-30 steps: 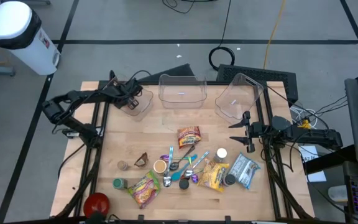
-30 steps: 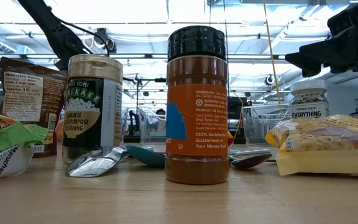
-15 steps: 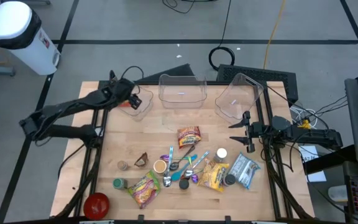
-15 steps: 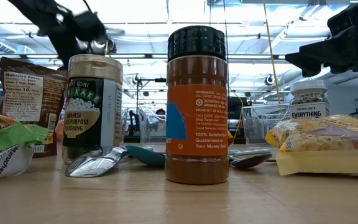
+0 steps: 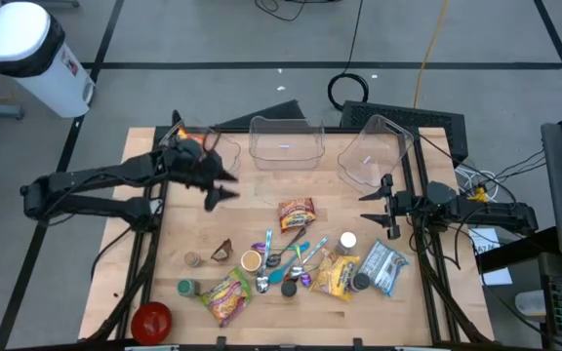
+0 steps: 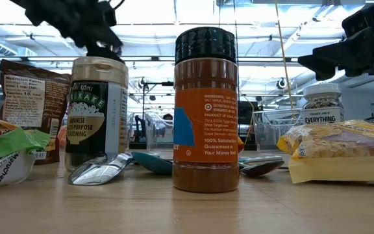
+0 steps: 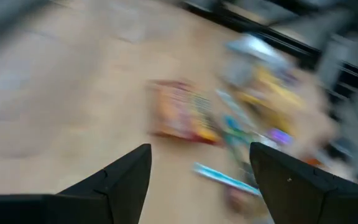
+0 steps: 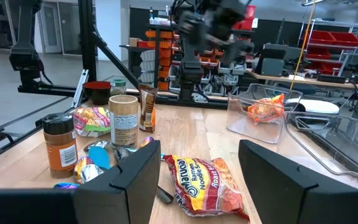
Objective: Pick & Place Food Item
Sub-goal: Put the green noodle pack into the left transparent bin
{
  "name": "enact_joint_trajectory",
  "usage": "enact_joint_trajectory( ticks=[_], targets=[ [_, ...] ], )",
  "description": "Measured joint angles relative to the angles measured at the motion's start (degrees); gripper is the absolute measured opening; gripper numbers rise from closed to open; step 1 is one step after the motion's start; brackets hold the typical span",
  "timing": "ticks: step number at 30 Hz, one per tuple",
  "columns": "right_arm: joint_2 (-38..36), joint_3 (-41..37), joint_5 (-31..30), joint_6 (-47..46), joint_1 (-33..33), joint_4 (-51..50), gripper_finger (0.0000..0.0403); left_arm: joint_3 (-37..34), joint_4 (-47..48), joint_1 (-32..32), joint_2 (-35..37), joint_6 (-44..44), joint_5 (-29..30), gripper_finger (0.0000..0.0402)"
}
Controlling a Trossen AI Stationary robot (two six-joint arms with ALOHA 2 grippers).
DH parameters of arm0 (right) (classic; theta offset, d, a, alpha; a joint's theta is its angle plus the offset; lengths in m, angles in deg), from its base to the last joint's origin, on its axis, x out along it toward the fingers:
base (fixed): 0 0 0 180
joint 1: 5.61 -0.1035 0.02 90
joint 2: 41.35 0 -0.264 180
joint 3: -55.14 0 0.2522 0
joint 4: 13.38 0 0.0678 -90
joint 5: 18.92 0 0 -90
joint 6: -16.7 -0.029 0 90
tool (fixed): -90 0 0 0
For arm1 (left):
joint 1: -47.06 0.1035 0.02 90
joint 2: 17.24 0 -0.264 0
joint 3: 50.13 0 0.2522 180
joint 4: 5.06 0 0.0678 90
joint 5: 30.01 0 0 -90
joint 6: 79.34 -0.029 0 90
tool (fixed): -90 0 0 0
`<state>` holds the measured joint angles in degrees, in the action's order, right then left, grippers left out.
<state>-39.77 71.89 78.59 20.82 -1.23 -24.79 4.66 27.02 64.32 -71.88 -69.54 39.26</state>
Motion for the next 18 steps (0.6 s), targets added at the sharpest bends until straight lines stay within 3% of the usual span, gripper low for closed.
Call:
enact_joint_trajectory(
  ticks=[9,18],
  targets=[
    [0.0,0.0,0.0,0.0,0.0,0.0,0.021,1.2,0.0,-23.0,-0.3,8.4,7.5,0.0273],
    [0.0,0.0,0.0,0.0,0.0,0.0,0.021,11.4,8.5,-44.4,-6.9,12.4,28.0,0.0273]
  ],
)
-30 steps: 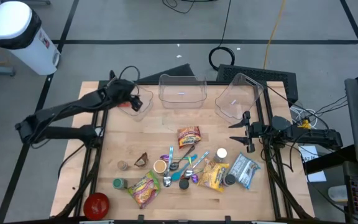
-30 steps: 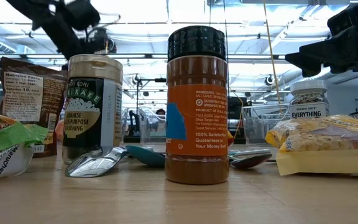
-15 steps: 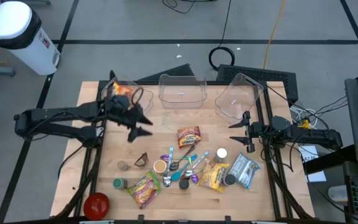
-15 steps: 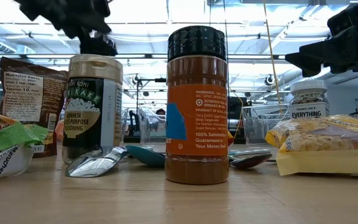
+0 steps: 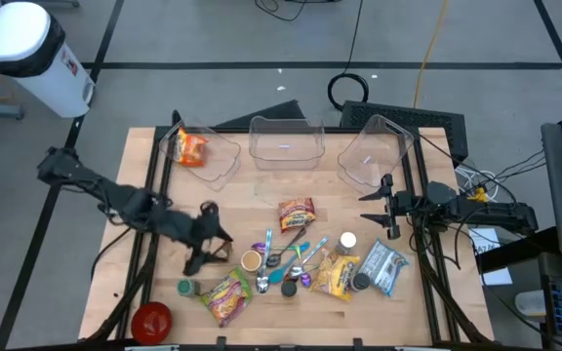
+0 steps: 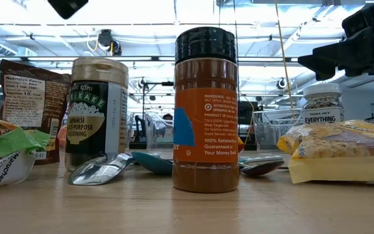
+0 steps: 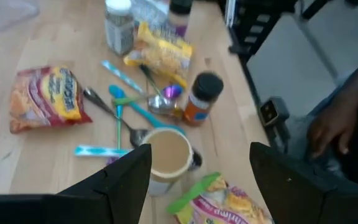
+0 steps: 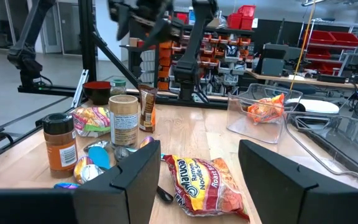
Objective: Pick & Place Food Item
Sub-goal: Put the green noodle pack into the left transparent bin
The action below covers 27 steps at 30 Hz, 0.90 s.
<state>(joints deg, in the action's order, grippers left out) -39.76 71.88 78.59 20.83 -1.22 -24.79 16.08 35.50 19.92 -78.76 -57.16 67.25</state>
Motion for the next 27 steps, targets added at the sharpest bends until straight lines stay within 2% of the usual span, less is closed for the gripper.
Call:
enact_joint_trajectory(
  ticks=[4,11,18,27],
  targets=[
    [0.0,0.0,0.0,0.0,0.0,0.0,0.021,1.6,1.5,-5.6,-6.5,6.4,3.3,0.0273],
    [0.0,0.0,0.0,0.0,0.0,0.0,0.021,1.7,1.9,-11.8,-17.4,17.7,3.3,0.0273],
    [0.0,0.0,0.0,0.0,0.0,0.0,0.021,1.7,1.8,-14.1,-24.7,29.7,3.4,0.0273],
    [0.0,0.0,0.0,0.0,0.0,0.0,0.021,1.7,1.9,-13.9,-31.6,33.7,3.5,0.0273]
  ],
)
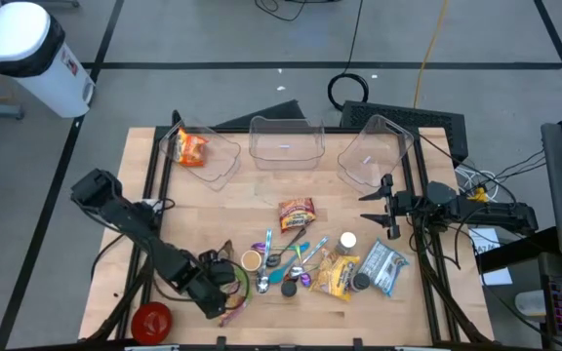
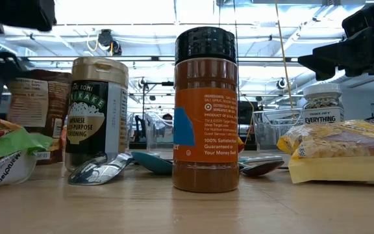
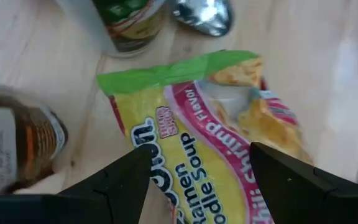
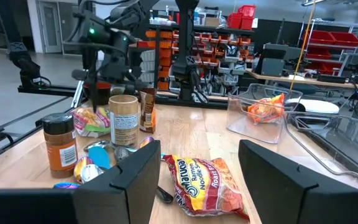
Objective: Pick & Place Food Item
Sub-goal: Put the green noodle pack into the left transparent bin
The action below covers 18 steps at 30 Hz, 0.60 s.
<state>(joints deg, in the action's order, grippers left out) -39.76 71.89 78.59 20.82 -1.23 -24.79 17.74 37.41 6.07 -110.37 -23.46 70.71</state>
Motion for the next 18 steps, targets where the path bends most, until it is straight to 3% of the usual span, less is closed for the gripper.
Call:
enact_joint_trajectory(
  ticks=[12,18],
  targets=[
    [0.0,0.0,0.0,0.0,0.0,0.0,0.021,0.1,-0.1,2.0,-1.4,1.8,-3.0,0.027],
    [0.0,0.0,0.0,0.0,0.0,0.0,0.021,0.1,-0.1,1.7,-1.4,3.3,-2.6,0.0212]
  ],
)
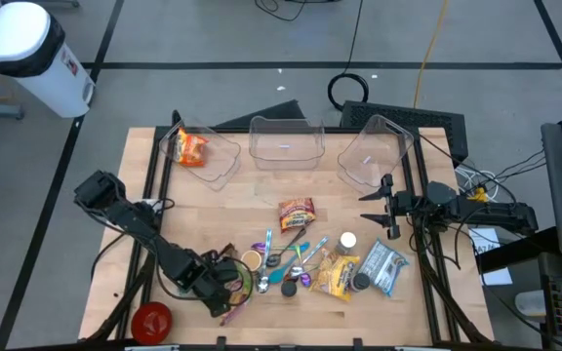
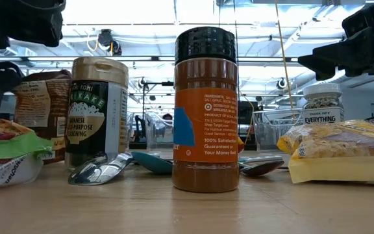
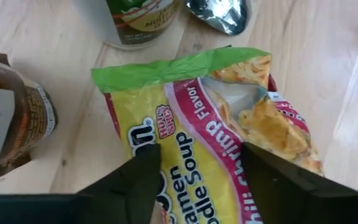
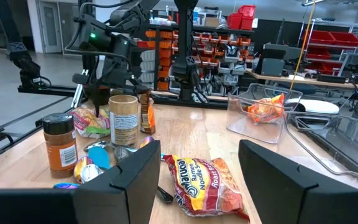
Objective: Pick & Place Food Item
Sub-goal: Put the green noodle pack into the left transparent bin
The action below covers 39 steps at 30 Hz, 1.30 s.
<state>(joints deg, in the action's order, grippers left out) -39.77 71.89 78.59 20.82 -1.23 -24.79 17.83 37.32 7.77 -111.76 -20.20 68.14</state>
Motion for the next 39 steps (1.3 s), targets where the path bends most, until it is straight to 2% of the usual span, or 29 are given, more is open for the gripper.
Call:
enact_joint_trajectory(
  ticks=[7,20,29,39],
  targets=[
    [0.0,0.0,0.0,0.0,0.0,0.0,0.021,0.0,-0.1,0.0,0.0,1.7,-0.9,0.0121],
    [0.0,0.0,0.0,0.0,0.0,0.0,0.021,-0.2,0.1,0.0,2.7,2.3,-3.5,0.0008],
    [0.0,0.0,0.0,0.0,0.0,0.0,0.021,-0.2,-0.1,-1.8,9.1,-1.5,0.9,0.0005],
    [0.0,0.0,0.0,0.0,0.0,0.0,0.021,-0.2,-0.6,-3.1,20.9,-12.1,7.0,0.0007]
  ],
)
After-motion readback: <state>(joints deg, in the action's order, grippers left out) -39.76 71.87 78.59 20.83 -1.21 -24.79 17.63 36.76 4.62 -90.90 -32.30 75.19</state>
